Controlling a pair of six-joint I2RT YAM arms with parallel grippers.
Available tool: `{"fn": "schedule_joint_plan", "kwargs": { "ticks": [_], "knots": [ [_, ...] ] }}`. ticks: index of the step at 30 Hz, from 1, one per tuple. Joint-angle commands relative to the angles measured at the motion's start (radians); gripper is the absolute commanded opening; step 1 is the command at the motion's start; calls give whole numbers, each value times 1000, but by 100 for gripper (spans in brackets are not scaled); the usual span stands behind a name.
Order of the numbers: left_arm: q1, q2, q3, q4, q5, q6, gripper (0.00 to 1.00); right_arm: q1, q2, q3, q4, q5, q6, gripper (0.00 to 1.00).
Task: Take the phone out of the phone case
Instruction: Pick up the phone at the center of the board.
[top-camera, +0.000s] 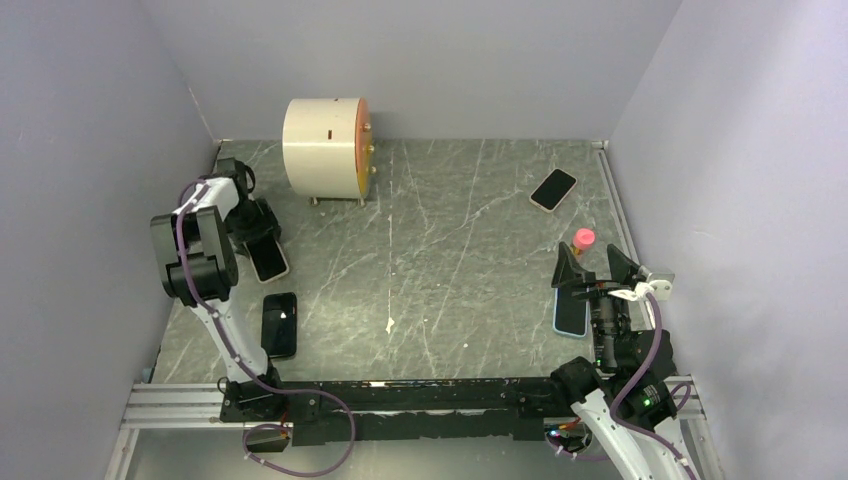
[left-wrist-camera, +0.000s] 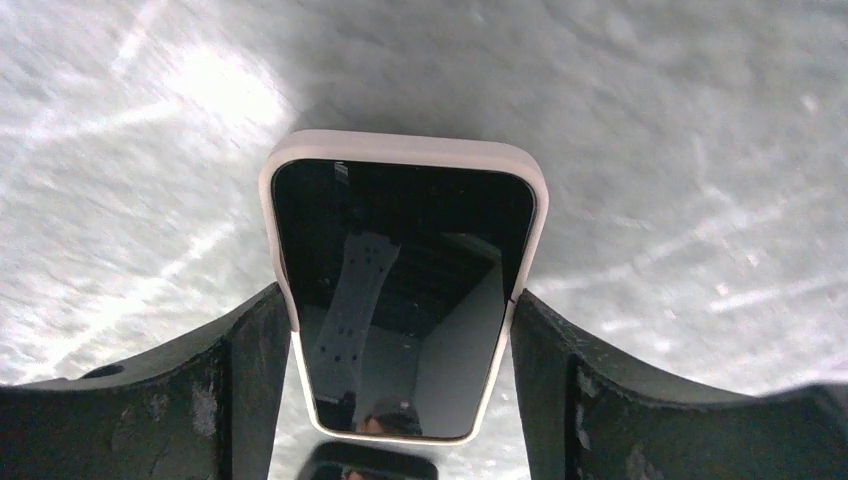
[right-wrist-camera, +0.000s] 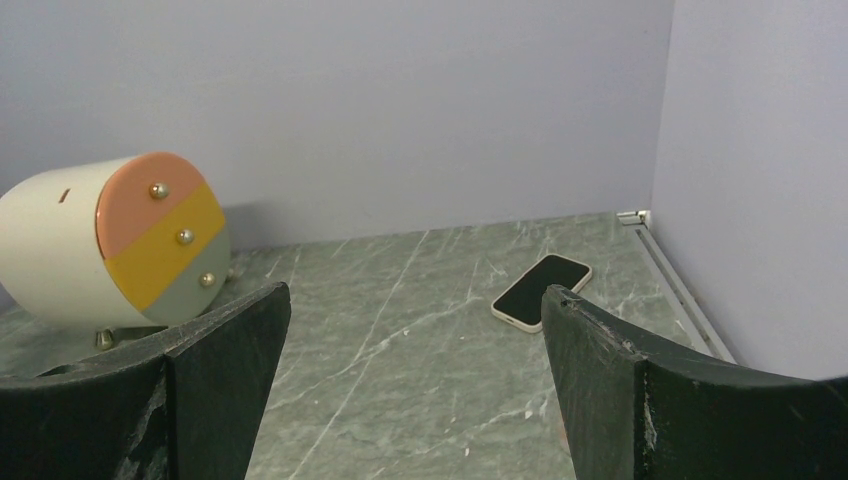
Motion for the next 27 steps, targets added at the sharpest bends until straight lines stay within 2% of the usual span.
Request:
{"fn": "schedule_joint_plan", "kwargs": {
  "ticks": [1,4,9,12,18,20,23,27],
  "knots": [
    [-50,-148,-18,-36,71,-69,21,5,-144,37,-3,-1,-8,99],
    [-84,-242,-82,7,145,-113,22,7,-128,73,-57,8,29,99],
    [-117,-366,-229,178,301,-231,21,7,-17,188,-228,-13,167,99],
    [-143,-424,-292,246,339,-271,19,7,133,258,-352,-49,239,99],
    [-190,-556,-455,458,465,-360,18,6,410,348,-550,-231,337,99],
    [-207,-593,-523,546,516,-399,17,6,468,346,-545,-259,384,99],
    [-231,-647,-614,671,561,-458,17,7,467,279,-479,-305,398,99],
    [-277,-689,-699,785,589,-501,16,6,404,139,-339,-586,356,99]
  ]
}}
